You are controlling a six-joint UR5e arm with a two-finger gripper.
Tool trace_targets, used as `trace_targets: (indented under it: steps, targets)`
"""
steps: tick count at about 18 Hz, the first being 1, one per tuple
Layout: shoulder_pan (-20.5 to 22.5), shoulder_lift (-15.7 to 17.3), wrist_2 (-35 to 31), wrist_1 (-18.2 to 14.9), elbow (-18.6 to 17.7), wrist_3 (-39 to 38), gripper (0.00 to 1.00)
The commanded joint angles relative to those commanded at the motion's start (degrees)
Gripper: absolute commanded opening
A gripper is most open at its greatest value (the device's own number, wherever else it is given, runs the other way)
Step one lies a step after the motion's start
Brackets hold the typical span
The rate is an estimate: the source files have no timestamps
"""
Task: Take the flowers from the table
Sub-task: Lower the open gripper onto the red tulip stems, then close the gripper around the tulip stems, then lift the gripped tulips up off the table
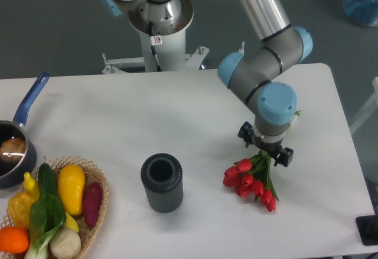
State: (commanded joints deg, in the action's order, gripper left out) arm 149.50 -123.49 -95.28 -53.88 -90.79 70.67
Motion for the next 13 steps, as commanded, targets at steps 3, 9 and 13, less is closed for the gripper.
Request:
trace_targets:
  steps: [3, 9, 13]
  targets:
    - [0.0, 0.0, 0.3, 0.2, 0.1, 0.7, 1.0]
    - [0.2, 0.3, -0.1, 0.8, 0.1, 1.6, 0.58]
    - [0.3, 0.5, -0.2, 1.1, 0.1, 1.7, 0.09]
